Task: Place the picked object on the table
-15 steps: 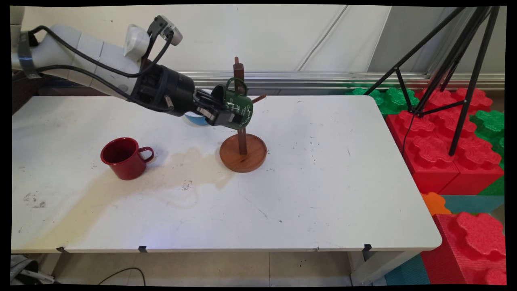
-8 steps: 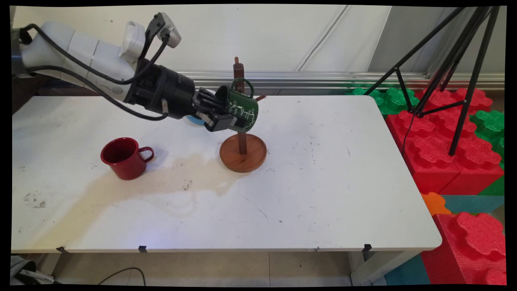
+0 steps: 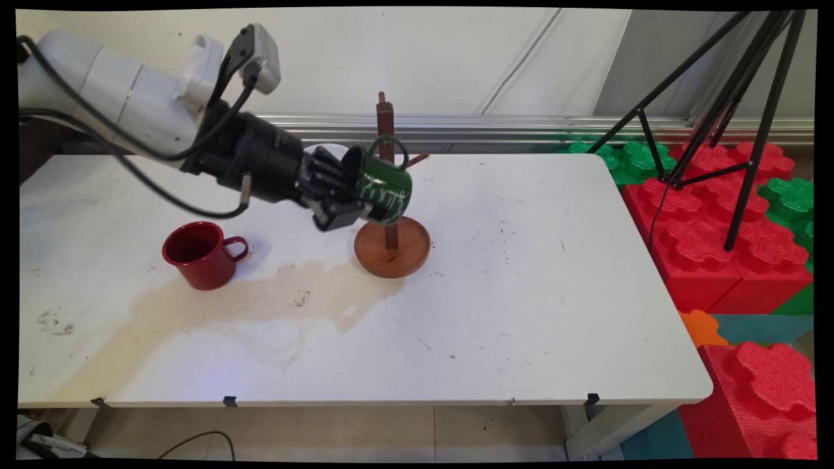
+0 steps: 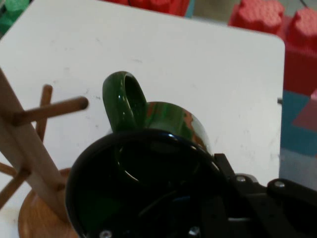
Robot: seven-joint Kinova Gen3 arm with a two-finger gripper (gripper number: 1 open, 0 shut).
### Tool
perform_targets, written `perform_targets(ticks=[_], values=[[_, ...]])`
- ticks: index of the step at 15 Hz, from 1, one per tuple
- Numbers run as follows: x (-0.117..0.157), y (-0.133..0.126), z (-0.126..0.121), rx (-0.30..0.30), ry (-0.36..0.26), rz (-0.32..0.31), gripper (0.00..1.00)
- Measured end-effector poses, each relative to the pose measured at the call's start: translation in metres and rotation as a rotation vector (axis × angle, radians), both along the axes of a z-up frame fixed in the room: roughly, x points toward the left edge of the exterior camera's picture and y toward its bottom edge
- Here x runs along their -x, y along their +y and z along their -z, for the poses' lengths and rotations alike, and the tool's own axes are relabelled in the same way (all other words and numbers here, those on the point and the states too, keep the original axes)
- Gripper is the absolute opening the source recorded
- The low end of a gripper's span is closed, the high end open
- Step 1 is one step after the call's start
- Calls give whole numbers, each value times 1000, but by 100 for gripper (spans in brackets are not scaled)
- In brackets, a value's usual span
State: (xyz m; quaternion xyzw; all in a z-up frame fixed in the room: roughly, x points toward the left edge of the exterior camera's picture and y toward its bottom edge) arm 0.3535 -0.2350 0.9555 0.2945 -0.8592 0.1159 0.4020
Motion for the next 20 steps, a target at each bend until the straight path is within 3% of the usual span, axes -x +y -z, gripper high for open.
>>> perform_targets(ticks=[5, 10, 20], values=[[-4, 12, -4, 1, -113, 53, 0], [-13, 24, -6, -57, -260, 71, 0], [-28, 28, 13, -158, -444, 107, 0]])
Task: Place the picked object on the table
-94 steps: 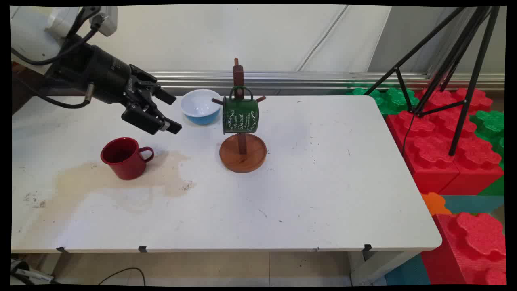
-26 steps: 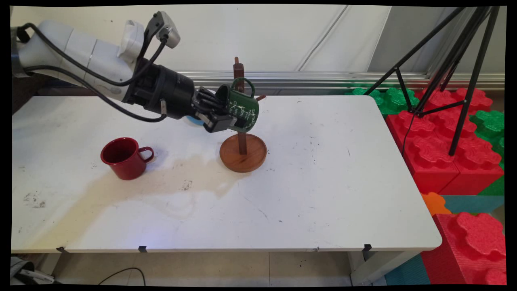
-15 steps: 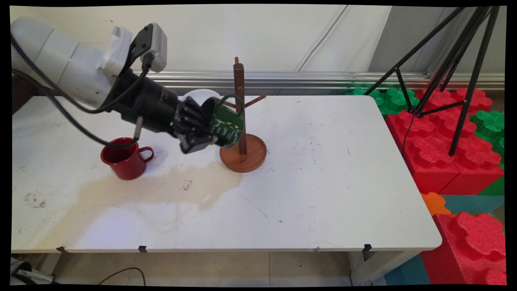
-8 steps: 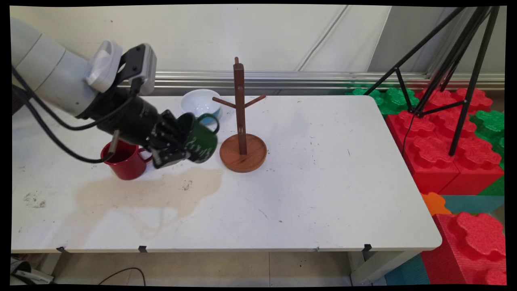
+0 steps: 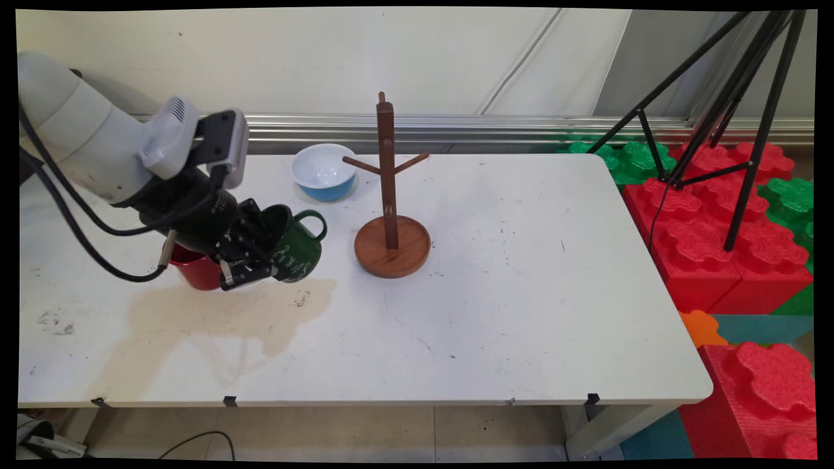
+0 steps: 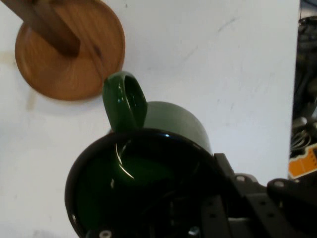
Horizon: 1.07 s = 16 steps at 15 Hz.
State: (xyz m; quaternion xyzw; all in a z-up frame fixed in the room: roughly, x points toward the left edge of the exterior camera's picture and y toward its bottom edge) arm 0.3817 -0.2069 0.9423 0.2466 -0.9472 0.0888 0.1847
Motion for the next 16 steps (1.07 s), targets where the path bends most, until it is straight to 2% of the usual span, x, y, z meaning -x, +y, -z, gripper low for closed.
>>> perform_targets(ticks=[16], values=[[4, -56, 64, -85, -221, -15, 0]])
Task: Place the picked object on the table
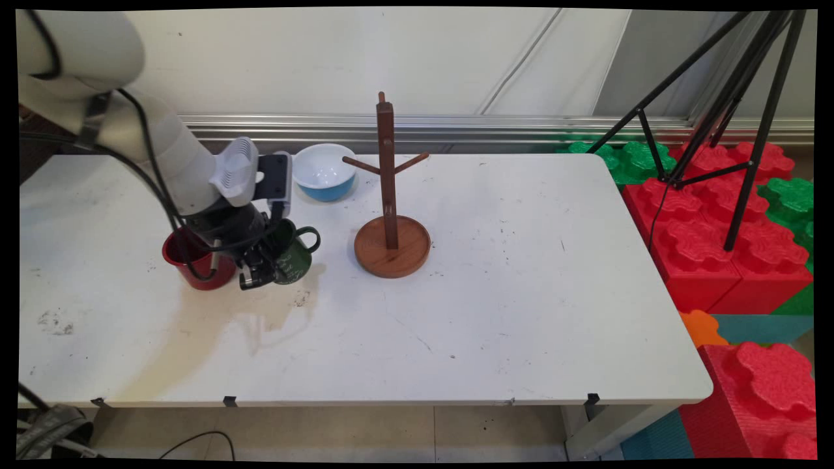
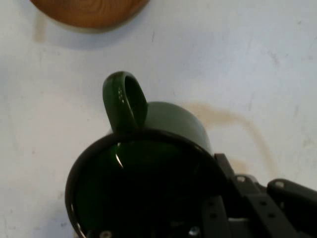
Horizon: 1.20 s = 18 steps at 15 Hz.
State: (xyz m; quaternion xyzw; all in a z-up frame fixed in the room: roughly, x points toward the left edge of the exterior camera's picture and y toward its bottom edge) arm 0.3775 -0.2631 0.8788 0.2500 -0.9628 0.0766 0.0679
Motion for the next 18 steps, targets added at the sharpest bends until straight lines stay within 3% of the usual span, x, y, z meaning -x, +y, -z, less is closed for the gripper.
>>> perform_targets(ticks=[5, 18], values=[[4, -18, 19, -19, -52, 3, 0], [10, -39, 43, -47, -96, -5, 0]])
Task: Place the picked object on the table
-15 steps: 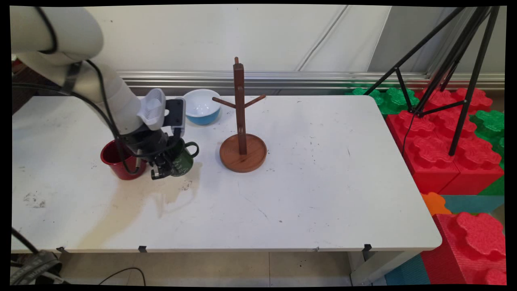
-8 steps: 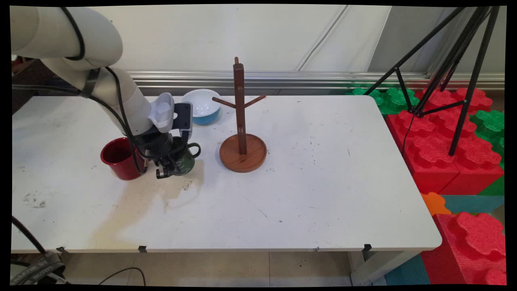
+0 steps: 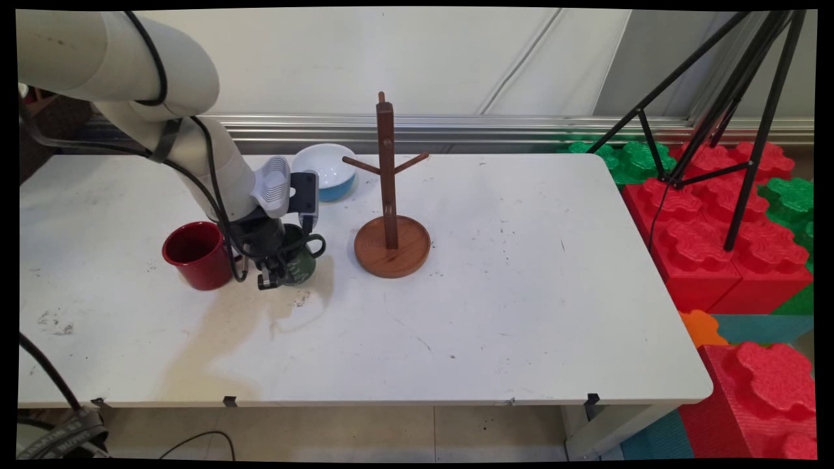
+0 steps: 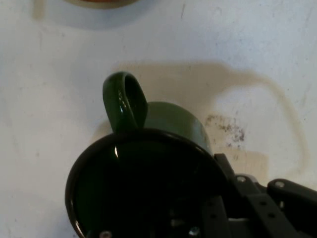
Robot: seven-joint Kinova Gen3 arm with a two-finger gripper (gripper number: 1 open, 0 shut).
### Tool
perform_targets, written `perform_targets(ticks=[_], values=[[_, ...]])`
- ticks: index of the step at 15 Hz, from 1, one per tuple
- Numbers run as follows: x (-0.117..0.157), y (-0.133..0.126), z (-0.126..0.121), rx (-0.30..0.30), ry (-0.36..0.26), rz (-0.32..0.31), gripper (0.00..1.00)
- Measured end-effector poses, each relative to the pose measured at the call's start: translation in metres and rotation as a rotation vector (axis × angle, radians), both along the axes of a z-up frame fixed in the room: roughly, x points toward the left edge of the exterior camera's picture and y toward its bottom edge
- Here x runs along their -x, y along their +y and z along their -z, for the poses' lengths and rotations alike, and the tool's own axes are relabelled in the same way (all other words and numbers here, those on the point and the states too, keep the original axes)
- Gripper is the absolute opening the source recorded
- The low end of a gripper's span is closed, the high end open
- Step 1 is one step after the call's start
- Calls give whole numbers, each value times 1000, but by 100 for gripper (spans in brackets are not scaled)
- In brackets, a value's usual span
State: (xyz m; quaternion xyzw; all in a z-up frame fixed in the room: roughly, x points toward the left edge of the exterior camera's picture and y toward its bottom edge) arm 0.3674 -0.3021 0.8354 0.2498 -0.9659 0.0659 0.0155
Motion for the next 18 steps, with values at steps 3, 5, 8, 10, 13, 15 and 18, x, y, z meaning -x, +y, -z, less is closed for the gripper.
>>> perform_targets(ticks=[3, 5, 8, 10, 13, 15, 18], values=[[0, -3, 6, -8, -4, -14, 0], [0, -5, 9, -12, -7, -19, 0], [1, -5, 12, -17, -10, -25, 0], [1, -5, 13, -20, -10, -32, 100], [1, -5, 13, -21, -10, -37, 100], [0, -5, 13, -19, -11, -39, 100], [-1, -4, 11, -15, -11, -38, 100]])
